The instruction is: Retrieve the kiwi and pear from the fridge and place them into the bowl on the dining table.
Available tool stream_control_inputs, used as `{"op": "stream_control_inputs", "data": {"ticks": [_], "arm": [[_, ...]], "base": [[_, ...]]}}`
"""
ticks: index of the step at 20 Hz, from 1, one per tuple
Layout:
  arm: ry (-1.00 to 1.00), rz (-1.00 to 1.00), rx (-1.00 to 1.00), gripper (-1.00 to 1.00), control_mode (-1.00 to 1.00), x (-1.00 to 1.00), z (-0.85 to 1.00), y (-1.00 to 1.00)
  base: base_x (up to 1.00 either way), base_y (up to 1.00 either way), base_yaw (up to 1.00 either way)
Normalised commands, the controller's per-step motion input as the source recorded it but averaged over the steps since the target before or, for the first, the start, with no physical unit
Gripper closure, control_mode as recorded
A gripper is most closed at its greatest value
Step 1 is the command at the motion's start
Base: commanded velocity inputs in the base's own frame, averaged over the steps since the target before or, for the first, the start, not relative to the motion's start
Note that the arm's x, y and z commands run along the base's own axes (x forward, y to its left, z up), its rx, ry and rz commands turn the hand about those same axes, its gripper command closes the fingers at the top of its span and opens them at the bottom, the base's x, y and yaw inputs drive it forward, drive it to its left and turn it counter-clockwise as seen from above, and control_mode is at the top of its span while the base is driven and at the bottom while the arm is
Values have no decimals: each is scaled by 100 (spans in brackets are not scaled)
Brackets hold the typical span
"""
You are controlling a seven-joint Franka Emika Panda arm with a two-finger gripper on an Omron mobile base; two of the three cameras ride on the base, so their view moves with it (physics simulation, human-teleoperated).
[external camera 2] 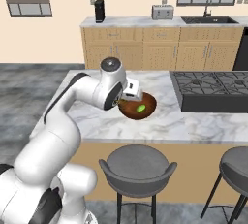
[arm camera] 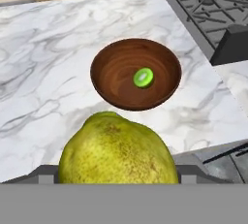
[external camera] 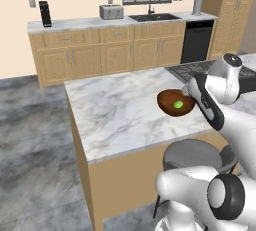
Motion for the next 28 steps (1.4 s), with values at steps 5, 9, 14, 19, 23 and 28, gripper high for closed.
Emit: {"op": "stream_control_inputs", "data": {"ticks": [5, 9, 14, 19, 23, 28], "arm": [[0, 7, 2, 100, -100, 71, -34, 0], [0, 0, 0, 100, -100, 58, -47, 0], [0, -4, -1, 100, -100, 62, -39, 0], [0, 0, 0, 100, -100, 52, -7, -7], [2, 0, 0, 100, -100, 33, 0, -27], [1, 0, 0, 100, -100, 13, -5, -32]], "base": [[0, 0, 0], [0, 0, 0], [0, 0, 0], [0, 0, 0], [0, 0, 0], [0, 0, 0]]}}
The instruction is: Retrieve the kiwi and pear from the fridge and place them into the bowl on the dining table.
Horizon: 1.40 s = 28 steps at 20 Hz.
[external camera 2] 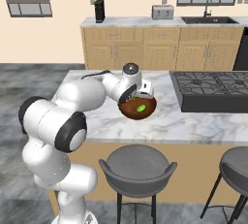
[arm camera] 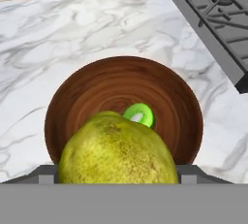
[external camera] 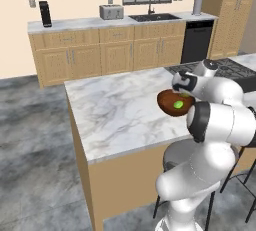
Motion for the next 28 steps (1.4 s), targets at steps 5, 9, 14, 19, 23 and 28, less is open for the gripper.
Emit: {"op": "stream_control_inputs", "data": {"ticks": [5, 9, 14, 19, 23, 28], "arm": [[0, 0, 0, 100, -100, 21, -26, -1], [1, 0, 0, 100, -100, 22, -34, 0], [1, 0, 0, 100, -100, 18, -26, 0], [1, 0, 0, 100, -100, 15, -24, 0], [2, 0, 0, 100, -100, 18, -20, 1], [2, 0, 0, -100, -100, 12, -15, 1]], "base": [[0, 0, 0], [0, 0, 0], [0, 0, 0], [0, 0, 0], [0, 0, 0], [0, 0, 0]]}}
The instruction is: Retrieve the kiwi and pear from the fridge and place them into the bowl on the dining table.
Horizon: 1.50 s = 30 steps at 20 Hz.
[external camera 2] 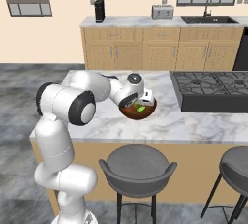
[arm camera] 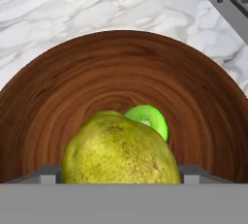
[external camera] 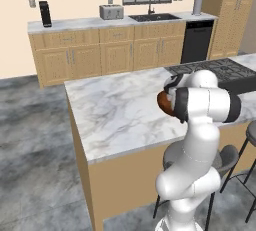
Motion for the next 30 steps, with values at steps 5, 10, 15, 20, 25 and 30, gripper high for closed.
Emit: {"op": "stream_control_inputs", "data": {"ticks": [5, 10, 15, 20, 25, 30], "arm": [[1, 0, 0, -100, -100, 5, -2, 0], [0, 0, 0, -100, -100, 0, 7, 0], [-1, 0, -3, -100, -100, -19, 46, 10], [-5, 0, -3, -100, -100, -93, 78, 1], [-7, 0, -4, -100, -100, -100, 81, 0], [-10, 0, -3, -100, -100, -100, 88, 0]], "base": [[0, 0, 0], [0, 0, 0], [0, 0, 0], [0, 0, 0], [0, 0, 0], [0, 0, 0]]}}
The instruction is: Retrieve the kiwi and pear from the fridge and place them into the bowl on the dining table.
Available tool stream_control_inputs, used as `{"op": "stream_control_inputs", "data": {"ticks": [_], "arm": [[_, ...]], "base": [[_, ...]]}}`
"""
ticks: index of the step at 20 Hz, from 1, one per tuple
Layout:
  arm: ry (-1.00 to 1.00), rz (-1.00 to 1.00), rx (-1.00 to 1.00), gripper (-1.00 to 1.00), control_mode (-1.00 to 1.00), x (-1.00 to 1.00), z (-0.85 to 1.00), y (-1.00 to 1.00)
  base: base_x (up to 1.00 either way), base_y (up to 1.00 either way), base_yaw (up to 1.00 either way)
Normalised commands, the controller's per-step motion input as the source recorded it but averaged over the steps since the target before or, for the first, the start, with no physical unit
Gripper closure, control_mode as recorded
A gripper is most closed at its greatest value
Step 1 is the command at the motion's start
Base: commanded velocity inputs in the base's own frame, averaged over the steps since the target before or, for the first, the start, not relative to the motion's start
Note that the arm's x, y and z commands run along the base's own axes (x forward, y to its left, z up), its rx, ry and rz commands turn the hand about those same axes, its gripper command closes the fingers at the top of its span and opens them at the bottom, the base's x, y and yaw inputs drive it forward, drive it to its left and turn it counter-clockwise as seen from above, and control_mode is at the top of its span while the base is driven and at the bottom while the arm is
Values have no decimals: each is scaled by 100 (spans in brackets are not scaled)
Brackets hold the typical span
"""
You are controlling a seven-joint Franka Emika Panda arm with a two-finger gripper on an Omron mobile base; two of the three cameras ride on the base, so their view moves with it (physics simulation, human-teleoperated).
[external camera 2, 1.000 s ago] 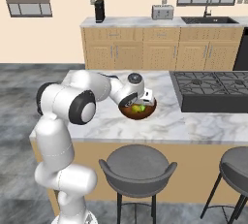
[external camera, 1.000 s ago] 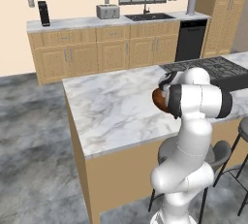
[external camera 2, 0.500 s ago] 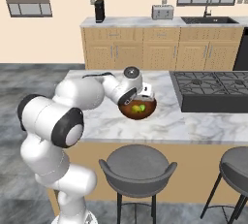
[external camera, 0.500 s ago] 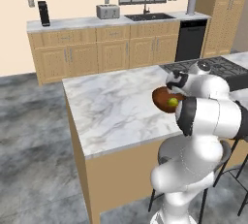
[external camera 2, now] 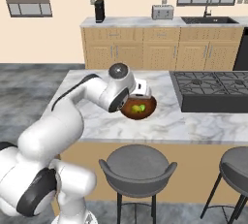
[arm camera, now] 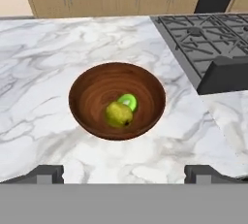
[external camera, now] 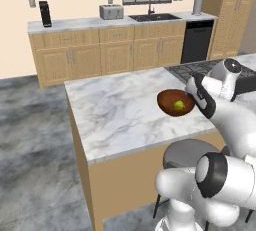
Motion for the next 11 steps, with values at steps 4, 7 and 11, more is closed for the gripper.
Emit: {"op": "stream_control_inputs", "data": {"ticks": [4, 7, 11], "arm": [[-17, 0, -1, -100, -100, -100, 70, 0], [-16, 0, 0, -100, -100, -100, 67, 0], [-12, 0, -3, -100, -100, -97, 59, 4]], "base": [[0, 0, 0], [0, 0, 0], [0, 0, 0]]}}
